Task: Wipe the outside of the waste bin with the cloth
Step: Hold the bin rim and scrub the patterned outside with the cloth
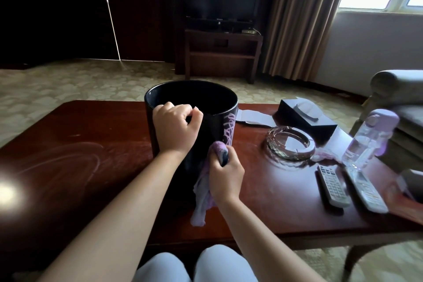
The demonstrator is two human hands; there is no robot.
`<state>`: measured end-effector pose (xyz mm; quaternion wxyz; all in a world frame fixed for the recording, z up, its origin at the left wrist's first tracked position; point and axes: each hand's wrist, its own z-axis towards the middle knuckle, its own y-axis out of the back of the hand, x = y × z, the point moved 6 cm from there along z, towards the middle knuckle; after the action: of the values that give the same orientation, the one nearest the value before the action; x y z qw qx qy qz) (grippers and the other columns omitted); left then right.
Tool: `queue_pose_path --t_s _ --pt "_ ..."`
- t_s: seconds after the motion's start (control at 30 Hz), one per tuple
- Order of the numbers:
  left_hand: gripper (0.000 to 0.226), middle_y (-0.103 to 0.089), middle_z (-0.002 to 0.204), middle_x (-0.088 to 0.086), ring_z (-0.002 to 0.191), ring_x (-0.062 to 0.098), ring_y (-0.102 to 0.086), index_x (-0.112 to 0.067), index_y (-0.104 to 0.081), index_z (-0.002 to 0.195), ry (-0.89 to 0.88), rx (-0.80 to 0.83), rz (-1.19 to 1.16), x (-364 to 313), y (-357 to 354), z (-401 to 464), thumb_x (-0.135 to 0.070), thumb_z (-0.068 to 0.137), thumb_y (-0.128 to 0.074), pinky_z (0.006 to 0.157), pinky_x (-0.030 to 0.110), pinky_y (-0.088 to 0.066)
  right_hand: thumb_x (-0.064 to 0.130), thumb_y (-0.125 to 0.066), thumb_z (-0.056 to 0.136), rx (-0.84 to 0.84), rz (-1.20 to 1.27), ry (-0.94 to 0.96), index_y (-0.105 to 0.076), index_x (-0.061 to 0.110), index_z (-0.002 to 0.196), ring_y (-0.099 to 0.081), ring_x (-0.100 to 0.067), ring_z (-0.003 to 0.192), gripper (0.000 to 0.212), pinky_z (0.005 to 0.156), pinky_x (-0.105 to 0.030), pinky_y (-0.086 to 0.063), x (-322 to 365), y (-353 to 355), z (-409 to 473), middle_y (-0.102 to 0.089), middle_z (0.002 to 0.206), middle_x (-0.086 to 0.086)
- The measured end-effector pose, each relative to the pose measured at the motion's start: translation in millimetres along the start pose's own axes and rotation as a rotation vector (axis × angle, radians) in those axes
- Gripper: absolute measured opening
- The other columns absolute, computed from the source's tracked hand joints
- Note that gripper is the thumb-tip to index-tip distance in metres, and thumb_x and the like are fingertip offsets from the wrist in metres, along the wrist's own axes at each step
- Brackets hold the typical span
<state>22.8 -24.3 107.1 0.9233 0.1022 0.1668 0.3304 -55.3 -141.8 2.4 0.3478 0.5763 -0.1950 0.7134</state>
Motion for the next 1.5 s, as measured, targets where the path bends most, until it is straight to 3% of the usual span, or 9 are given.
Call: queue_pose_path --t_s 0.13,0.27,0.47,0.67,0.83,1.03,1.2,1.33,1.5 --pt "0.036 -0.023 0.047 -0.011 0.046 0.025 -0.039 -0.022 -0.029 0.049 -0.002 -0.005 -0.001 0.2 0.1 0.4 -0.026 0.080 -0.048 0.058 0.032 -0.024 0.024 -0.062 0.086 0.000 -0.032 -0.035 -0.059 0.018 0.076 -0.053 -0.010 0.067 0.012 0.066 -0.027 -0.042 -21.5 1.3 -4.5 -0.061 0.069 0.003" --pt "0.038 -0.022 0.047 -0.010 0.045 0.024 -0.037 -0.022 -0.027 0.049 -0.013 -0.012 0.001 -0.1 0.4 0.5 -0.025 0.080 -0.048 0.059 0.029 -0.022 0.025 -0.060 0.088 -0.058 0.018 0.018 -0.061 0.023 0.082 -0.052 -0.007 0.069 0.007 0.063 -0.014 -0.039 -5.0 2.4 2.9 -0.061 0.075 0.003" --pt "0.037 -0.024 0.044 -0.007 0.045 0.025 -0.037 -0.022 -0.027 0.049 -0.009 -0.014 -0.003 -0.5 -0.4 -0.7 -0.024 0.080 -0.048 0.057 0.031 -0.024 0.024 -0.060 0.085 0.022 -0.105 -0.130 -0.057 0.017 0.071 -0.052 -0.011 0.064 0.016 0.059 -0.015 -0.038 -46.1 3.2 -10.2 -0.059 0.065 0.002" --pt "0.037 -0.022 0.047 -0.009 0.045 0.024 -0.035 -0.022 -0.026 0.050 -0.023 -0.023 0.005 0.4 -0.7 0.5 -0.024 0.079 -0.048 0.057 0.031 -0.018 0.024 -0.060 0.087 -0.062 0.010 -0.022 -0.059 0.025 0.078 -0.049 -0.002 0.063 0.010 0.062 -0.015 -0.038 -19.3 3.8 4.6 -0.058 0.067 0.007" --pt "0.038 -0.020 0.048 -0.011 0.048 0.018 -0.028 -0.021 -0.026 0.049 -0.016 -0.032 -0.005 0.9 -1.4 -0.8 -0.024 0.080 -0.048 0.059 0.029 -0.015 0.026 -0.059 0.086 0.042 -0.131 -0.235 -0.055 0.014 0.069 -0.052 -0.013 0.065 0.021 0.061 -0.027 -0.035 -64.4 1.3 -11.7 -0.059 0.063 0.002" --pt "0.038 -0.018 0.048 -0.011 0.049 0.017 -0.027 -0.021 -0.026 0.049 -0.019 -0.032 -0.001 1.3 -2.0 -0.8 -0.023 0.080 -0.048 0.059 0.028 -0.015 0.027 -0.059 0.087 -0.048 -0.030 -0.195 -0.062 0.018 0.079 -0.054 -0.005 0.065 0.013 0.060 -0.017 -0.037 -62.5 3.8 -5.5 -0.063 0.069 0.004" --pt "0.040 -0.018 0.047 -0.011 0.047 0.018 -0.028 -0.020 -0.026 0.048 -0.015 -0.038 -0.007 2.4 -3.4 -1.0 -0.023 0.081 -0.048 0.060 0.028 -0.022 0.037 -0.052 0.087 0.160 -0.266 -0.455 -0.060 0.017 0.076 -0.061 -0.020 0.081 0.024 0.070 -0.027 -0.041 -113.9 -1.1 -16.0 -0.066 0.079 -0.001" --pt "0.039 -0.022 0.045 -0.009 0.046 0.019 -0.030 -0.020 -0.027 0.048 -0.007 -0.037 -0.010 2.9 -3.7 -1.4 -0.023 0.081 -0.048 0.059 0.031 -0.026 0.041 -0.049 0.090 0.089 -0.275 -0.332 -0.059 0.021 0.080 -0.059 -0.021 0.081 0.024 0.068 -0.030 -0.039 -108.5 2.7 -14.2 -0.065 0.082 0.000" --pt "0.038 -0.021 0.046 -0.010 0.047 0.018 -0.030 -0.020 -0.026 0.049 -0.012 -0.052 -0.020 2.4 -3.5 -1.3 -0.022 0.081 -0.048 0.059 0.033 -0.031 0.041 -0.048 0.091 0.231 -0.526 -0.236 -0.063 0.025 0.100 -0.060 -0.025 0.093 0.023 0.068 -0.029 -0.039 -115.3 4.3 -10.8 -0.064 0.095 -0.003"
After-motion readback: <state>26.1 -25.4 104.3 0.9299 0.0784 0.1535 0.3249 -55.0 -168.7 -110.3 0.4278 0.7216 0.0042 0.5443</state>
